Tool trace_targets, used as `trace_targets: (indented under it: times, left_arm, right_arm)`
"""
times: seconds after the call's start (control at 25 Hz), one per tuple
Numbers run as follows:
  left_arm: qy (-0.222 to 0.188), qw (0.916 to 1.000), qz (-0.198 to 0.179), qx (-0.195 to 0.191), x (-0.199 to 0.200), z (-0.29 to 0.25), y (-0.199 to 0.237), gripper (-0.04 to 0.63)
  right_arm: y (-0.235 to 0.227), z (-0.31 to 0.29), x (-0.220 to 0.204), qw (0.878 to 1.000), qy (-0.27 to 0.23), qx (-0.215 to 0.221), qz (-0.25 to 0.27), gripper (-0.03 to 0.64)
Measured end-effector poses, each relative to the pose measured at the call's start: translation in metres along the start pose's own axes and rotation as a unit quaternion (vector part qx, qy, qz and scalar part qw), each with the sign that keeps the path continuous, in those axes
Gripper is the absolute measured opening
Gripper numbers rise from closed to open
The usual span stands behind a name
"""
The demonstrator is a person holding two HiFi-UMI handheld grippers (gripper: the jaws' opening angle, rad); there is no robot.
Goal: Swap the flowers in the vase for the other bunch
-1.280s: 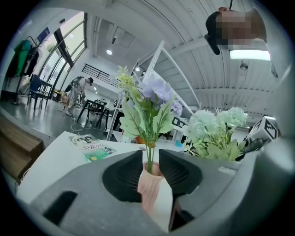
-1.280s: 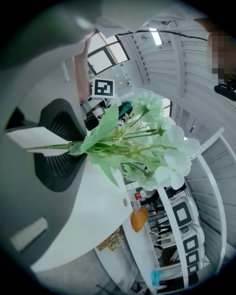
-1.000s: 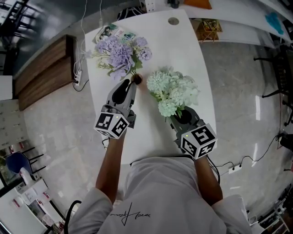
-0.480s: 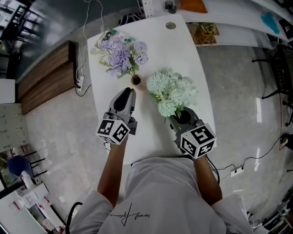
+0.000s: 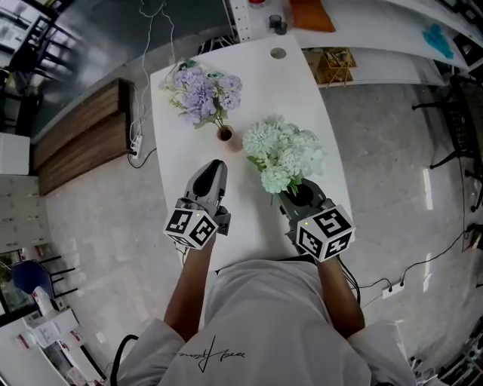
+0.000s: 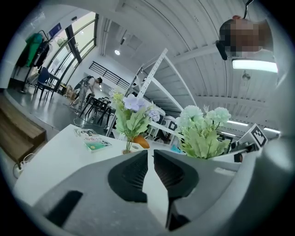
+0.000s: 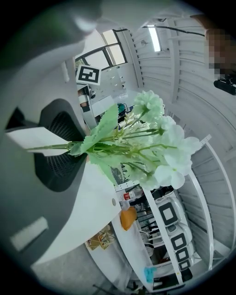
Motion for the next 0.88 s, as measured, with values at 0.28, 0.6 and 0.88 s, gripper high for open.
trace_targets:
  times: [0.28, 0.6, 0.88]
  left_arm:
    - [-0.01, 0.9999, 0.004, -0.007, 0.003, 0.023, -0.027, 0.025]
    - [-0.003, 0.9998, 0.005, -0.017, -0.004, 0.04, -0.051, -0.002]
    - [0.0, 0.999, 0.011, -0.044, -0.012, 0.042, -0.085, -0.003]
  right_arm:
    - [0.013, 0.015, 0.001, 1.0, -0.011, 0.01, 0.011, 0.074]
    - [0.02, 0.031, -0.001, 1.0, -0.024, 0.017, 0.005, 0.074]
    - [0.019, 0.053, 0.006, 0.999, -0.036, 0.021, 0.002, 0.074]
Point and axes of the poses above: the fingertips, and each gripper's own axes: z backward along the fingers, y to its left, x out of its top, the point moved 3 cm from there along z, backward along the fingers, and after that the axes turned 2 degrees about -z, right-handed, at the moved point
